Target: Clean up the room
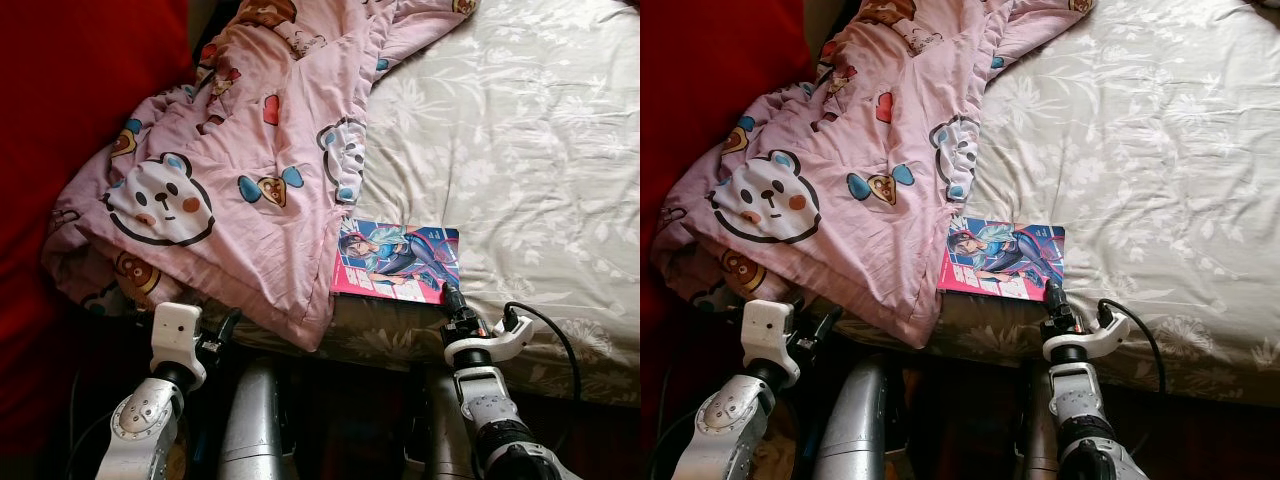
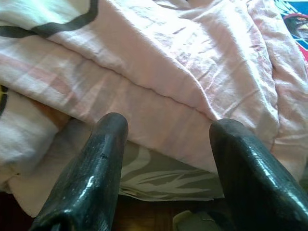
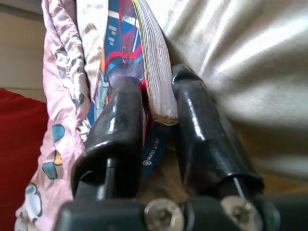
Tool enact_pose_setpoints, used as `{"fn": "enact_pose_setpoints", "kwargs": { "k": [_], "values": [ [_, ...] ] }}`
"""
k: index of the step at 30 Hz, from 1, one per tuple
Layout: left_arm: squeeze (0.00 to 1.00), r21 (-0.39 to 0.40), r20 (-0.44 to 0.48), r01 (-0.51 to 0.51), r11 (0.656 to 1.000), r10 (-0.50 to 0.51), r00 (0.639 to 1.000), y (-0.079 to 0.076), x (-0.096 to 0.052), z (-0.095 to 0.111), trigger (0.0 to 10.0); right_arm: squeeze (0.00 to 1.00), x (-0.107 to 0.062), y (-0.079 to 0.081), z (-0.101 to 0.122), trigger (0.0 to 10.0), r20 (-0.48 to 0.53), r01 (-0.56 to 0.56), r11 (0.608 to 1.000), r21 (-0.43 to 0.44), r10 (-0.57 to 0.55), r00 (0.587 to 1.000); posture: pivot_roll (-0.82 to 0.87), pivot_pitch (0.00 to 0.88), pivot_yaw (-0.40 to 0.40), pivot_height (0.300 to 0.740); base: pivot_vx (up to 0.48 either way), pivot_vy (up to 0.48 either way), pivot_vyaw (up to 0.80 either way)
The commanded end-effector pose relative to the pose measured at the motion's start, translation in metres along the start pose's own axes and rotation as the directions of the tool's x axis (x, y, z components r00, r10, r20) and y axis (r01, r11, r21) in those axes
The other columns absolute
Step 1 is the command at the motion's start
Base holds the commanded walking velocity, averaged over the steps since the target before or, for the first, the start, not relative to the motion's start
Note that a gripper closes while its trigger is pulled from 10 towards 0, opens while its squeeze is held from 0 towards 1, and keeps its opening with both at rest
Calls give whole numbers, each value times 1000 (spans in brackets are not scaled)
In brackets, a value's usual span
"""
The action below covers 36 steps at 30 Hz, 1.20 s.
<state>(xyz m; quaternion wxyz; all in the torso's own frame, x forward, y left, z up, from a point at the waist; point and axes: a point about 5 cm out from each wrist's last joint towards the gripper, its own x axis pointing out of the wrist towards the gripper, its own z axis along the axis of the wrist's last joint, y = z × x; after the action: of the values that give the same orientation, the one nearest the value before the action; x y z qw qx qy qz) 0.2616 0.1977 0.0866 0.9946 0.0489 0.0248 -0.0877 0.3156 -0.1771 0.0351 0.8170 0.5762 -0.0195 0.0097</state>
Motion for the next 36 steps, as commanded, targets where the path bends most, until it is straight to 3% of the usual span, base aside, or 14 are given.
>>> {"fn": "enact_pose_setpoints", "kwargs": {
  "k": [1, 9, 13, 14, 15, 16, 18, 21, 22, 25, 28, 31, 36],
  "values": [
    [0, 2, -35, -13, 1000, 13, 999, 2, -4, -10, 10000, 0, -1, 1, -6, 0, 1, -15, 999, 29, 15, 1000, 190, 267, 86, 566, 0, 0, 0],
    [0, -15, -5, -27, 1000, 27, 1000, -4, 10, -8, 10000, 0, 18, 37, 17, 0, 108, -196, 979, -48, 200, 974, 142, 229, 53, 566, 0, 0, 0],
    [0, -29, 7, -37, 999, 37, 999, -6, 15, -9, 10000, 0, 21, 56, 29, 0, 129, -181, 941, -287, 225, 966, 118, 211, 25, 566, 0, 0, 0],
    [0, -44, 18, -56, 997, 57, 998, -5, 18, -8, 10000, 0, 19, 61, 36, 0, 151, -103, 882, -461, 192, 970, 110, 202, 5, 566, 0, 0, 0],
    [0, -83, 30, -90, 992, 93, 995, -3, 20, -7, 10000, 0, 14, 68, 44, 0, 165, -63, 799, -598, 199, 966, 101, 202, -10, 566, 0, 0, 0],
    [0, -83, 30, -90, 992, 93, 995, -3, 20, -7, 10000, 0, 14, 68, 44, 0, 165, -63, 799, -598, 199, 966, 101, 202, -10, 566, 0, 0, 0],
    [0, -120, 37, -113, 986, 119, 992, -4, 22, -7, 10000, 0, 8, 74, 50, 0, 165, -48, 735, -677, 215, 963, 80, 193, -34, 566, 0, 0, 0],
    [0, -136, 38, -120, 983, 126, 991, -7, 23, -8, 10000, 0, 3, 79, 53, 0, 159, -45, 702, -711, 223, 962, 70, 187, -44, 566, 0, 0, 0],
    [0, -194, 33, -135, 972, 144, 989, -10, 23, -11, 10000, 0, -2, 87, 52, 10000, 120, -59, 634, -771, 236, 964, 59, 179, -59, 566, 0, 0, 0],
    [0, -307, 48, -164, 937, 187, 981, -11, 25, -8, 10000, 0, -12, 97, 48, 10000, 92, -63, 561, -825, 244, 965, 55, 171, -82, 566, 0, 0, 0],
    [0, -322, 60, -164, 932, 194, 979, -11, 27, -5, 10000, 0, -14, 100, 48, 10000, 102, -53, 563, -825, 240, 965, 53, 166, -88, 566, 0, 0, 0],
    [0, -319, 66, -163, 934, 194, 979, -12, 28, -5, 10000, 0, -15, 98, 43, 10000, 90, -37, 514, -857, 220, 971, 48, 155, -93, 566, 0, 0, 0],
    [0, -283, 44, -159, 946, 178, 983, -12, 23, -12, 10000, 0, -13, 91, 41, 10000, 100, -11, 534, -845, 179, 979, 58, 144, -90, 596, 0, 0, 0]
  ]
}}
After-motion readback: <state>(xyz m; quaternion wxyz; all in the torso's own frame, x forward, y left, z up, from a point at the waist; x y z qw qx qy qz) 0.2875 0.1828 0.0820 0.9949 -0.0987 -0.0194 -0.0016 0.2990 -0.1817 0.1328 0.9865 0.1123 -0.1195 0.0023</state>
